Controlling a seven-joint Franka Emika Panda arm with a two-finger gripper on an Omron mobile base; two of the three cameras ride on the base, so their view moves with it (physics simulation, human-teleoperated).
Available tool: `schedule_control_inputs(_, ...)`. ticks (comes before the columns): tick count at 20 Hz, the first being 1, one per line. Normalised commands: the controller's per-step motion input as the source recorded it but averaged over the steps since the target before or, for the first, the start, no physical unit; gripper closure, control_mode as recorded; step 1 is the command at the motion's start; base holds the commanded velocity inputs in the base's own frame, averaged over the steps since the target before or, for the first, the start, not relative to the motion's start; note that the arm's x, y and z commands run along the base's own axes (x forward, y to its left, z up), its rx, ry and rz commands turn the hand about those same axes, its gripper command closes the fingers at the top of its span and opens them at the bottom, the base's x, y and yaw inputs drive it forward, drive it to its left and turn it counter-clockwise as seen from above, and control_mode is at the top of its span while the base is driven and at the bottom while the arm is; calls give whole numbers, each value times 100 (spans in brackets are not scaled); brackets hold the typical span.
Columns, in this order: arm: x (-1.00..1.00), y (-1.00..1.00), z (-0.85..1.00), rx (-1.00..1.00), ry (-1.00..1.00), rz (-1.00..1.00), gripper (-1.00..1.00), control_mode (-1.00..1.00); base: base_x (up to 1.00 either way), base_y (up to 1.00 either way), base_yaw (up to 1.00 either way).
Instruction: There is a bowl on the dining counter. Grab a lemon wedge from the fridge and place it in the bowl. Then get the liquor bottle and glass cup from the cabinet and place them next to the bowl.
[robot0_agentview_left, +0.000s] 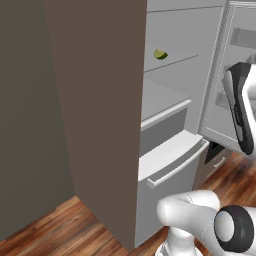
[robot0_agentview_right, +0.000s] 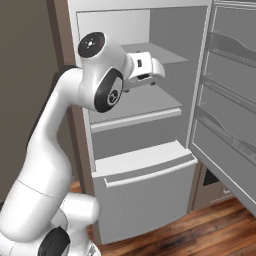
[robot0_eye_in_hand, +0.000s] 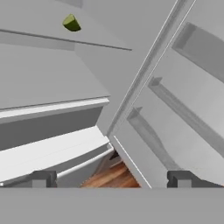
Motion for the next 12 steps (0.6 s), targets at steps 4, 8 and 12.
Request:
schedule_control_inputs(4,10,95,0,0,12,6,-100,-100,0,0,0)
schedule_control_inputs(8,0,84,0,4,22,0,-100,-100,0,0,0)
schedule_control_inputs(12,0,65,0,7,25,0,-100,-100,0,0,0)
